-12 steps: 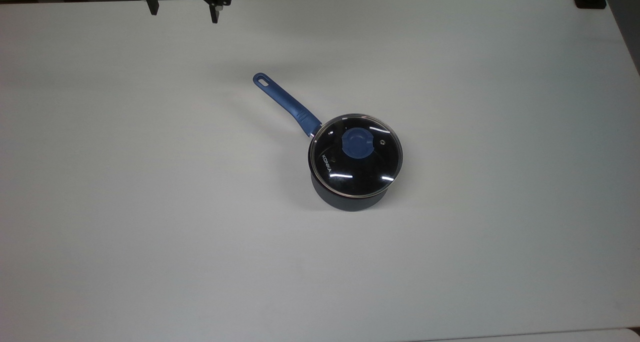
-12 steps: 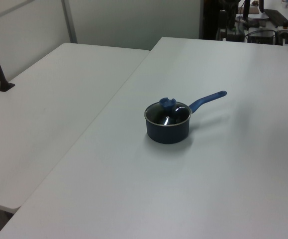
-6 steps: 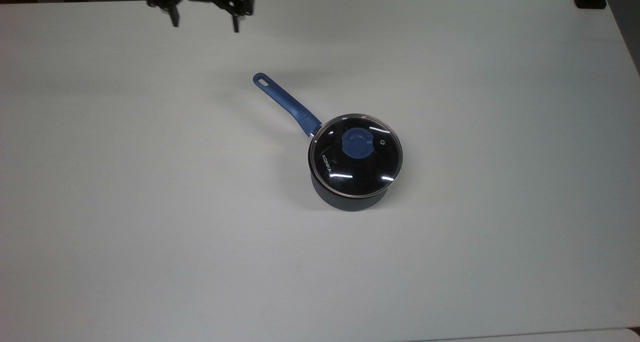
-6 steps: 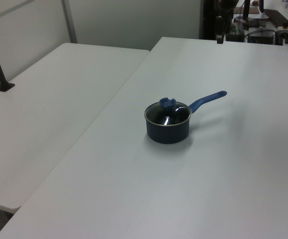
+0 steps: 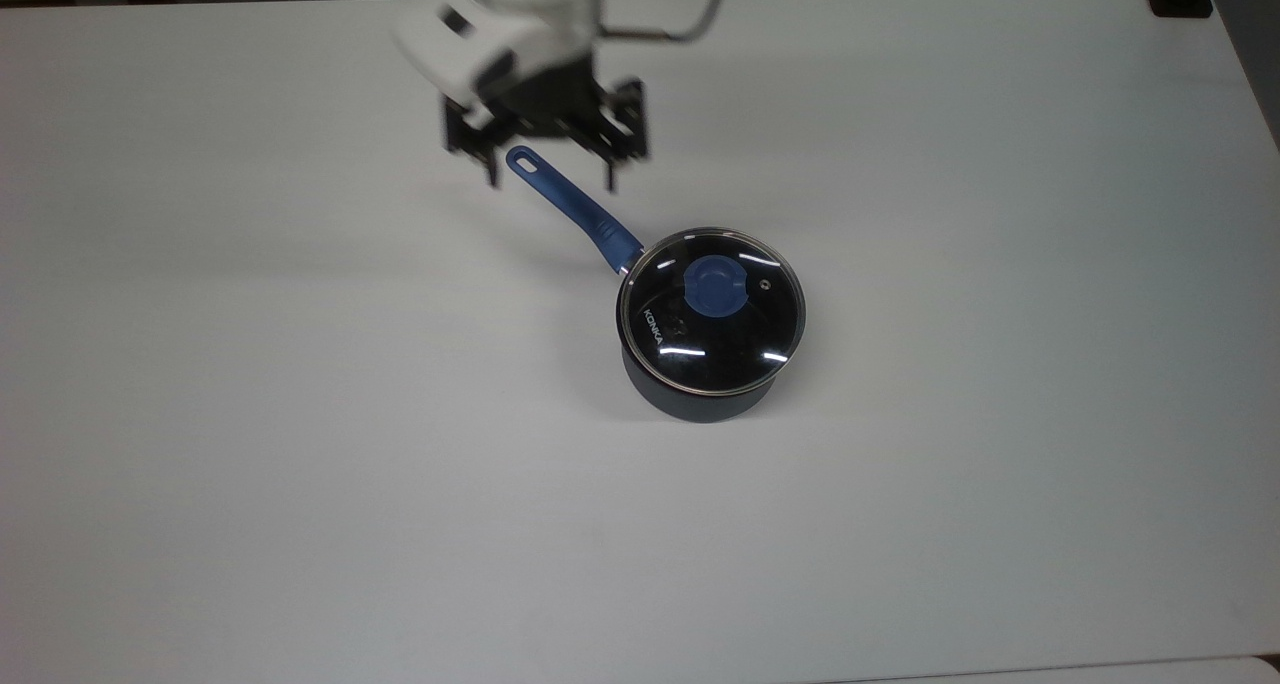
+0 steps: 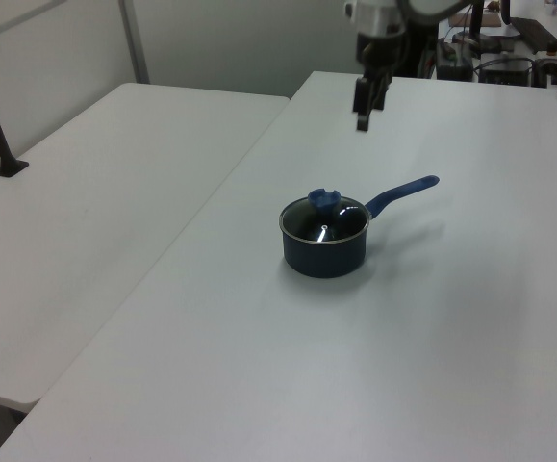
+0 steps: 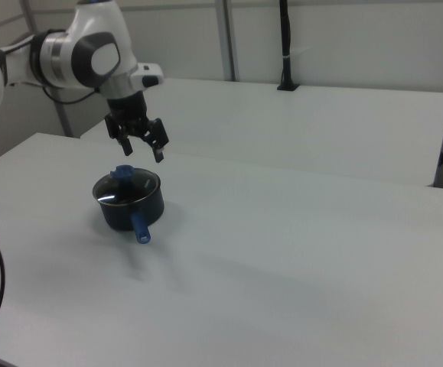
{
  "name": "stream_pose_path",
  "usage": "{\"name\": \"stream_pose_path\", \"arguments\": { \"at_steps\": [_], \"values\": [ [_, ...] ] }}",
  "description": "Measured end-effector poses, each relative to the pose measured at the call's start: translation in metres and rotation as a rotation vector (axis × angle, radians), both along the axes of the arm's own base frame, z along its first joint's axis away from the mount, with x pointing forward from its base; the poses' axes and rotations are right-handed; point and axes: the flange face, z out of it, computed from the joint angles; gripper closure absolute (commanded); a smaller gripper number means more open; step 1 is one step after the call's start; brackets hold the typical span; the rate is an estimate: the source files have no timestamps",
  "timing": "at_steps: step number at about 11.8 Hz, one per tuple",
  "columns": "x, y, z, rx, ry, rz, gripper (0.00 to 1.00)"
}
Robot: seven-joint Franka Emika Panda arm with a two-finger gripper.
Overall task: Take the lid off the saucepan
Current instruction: 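Move the gripper over the saucepan and lower it onto the blue lid knob, then close the gripper on the blue knob of the glass lid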
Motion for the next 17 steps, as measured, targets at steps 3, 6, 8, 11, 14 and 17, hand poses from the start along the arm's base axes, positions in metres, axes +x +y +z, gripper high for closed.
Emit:
{"name": "stream_pose_path", "arguments": {
  "at_steps": [3, 6, 8, 11, 14, 17],
  "values": [
    [0.023, 0.072, -0.044, 0.019, -0.042, -0.029, 0.00],
    [0.022, 0.126, -0.065, 0.019, -0.035, 0.004, 0.00],
    [0.022, 0.148, -0.075, 0.018, -0.029, 0.008, 0.00],
    [0.031, 0.138, -0.087, 0.002, -0.023, -0.012, 0.03],
    [0.037, 0.130, -0.085, 0.004, -0.058, -0.025, 0.18],
    [0.036, 0.138, -0.090, 0.001, -0.051, -0.014, 0.32]
  ]
}}
